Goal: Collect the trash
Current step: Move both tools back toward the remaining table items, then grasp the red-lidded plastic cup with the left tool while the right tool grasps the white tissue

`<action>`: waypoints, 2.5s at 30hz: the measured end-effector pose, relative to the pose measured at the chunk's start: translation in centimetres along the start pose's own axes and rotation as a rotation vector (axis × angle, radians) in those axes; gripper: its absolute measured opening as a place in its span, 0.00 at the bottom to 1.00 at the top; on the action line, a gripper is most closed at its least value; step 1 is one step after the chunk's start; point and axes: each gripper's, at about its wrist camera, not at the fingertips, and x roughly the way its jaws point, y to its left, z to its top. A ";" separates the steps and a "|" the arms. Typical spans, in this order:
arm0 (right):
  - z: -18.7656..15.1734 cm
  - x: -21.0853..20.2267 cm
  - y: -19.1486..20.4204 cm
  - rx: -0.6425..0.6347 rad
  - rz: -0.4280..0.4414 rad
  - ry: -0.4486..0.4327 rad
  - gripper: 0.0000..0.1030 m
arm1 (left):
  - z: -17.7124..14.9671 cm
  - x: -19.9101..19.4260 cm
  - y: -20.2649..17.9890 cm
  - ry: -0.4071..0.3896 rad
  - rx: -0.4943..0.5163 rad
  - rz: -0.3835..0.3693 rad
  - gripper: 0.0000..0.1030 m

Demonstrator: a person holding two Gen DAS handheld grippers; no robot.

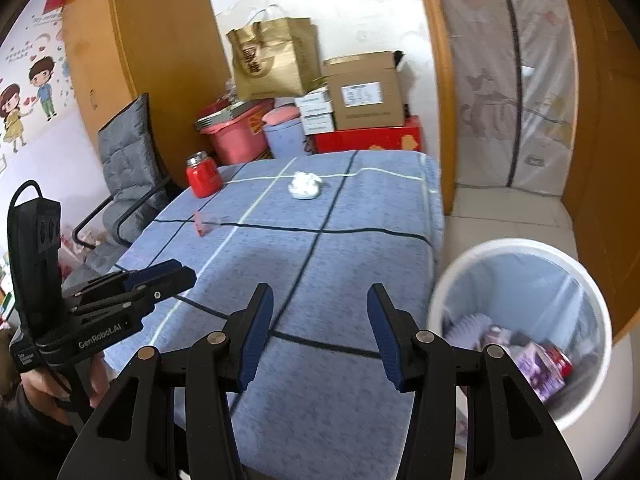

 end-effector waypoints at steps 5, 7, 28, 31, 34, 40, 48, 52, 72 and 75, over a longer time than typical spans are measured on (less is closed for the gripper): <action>1.2 1.7 1.4 -0.033 0.019 0.011 0.48 | 0.7 -0.1 3.0 -0.007 -0.028 0.050 0.30; 1.6 2.3 1.9 -0.043 0.029 0.014 0.49 | 0.9 0.0 4.3 -0.005 -0.039 0.071 0.30; 7.0 13.2 3.8 -0.086 0.051 0.090 0.51 | 4.0 6.0 15.6 0.044 -0.138 0.184 0.44; 7.9 15.1 3.7 -0.084 0.053 0.101 0.52 | 4.3 7.3 16.6 0.056 -0.153 0.182 0.44; 8.8 17.2 3.5 -0.083 0.052 0.108 0.52 | 4.6 8.5 17.5 0.069 -0.170 0.189 0.45; 10.5 21.6 2.8 -0.073 0.037 0.125 0.52 | 4.9 10.2 18.6 0.082 -0.200 0.196 0.46; 12.5 26.2 1.4 -0.053 0.024 0.136 0.52 | 4.8 11.0 19.1 0.076 -0.208 0.195 0.46; 13.1 28.2 0.8 -0.045 0.023 0.150 0.52 | 4.6 11.6 18.9 0.090 -0.186 0.209 0.29; 12.1 25.2 1.3 -0.014 0.107 0.151 0.17 | 4.5 9.2 15.7 0.045 -0.111 0.177 0.22; 11.2 22.7 1.3 0.004 0.117 0.137 0.17 | 4.5 8.2 14.7 0.031 -0.105 0.168 0.22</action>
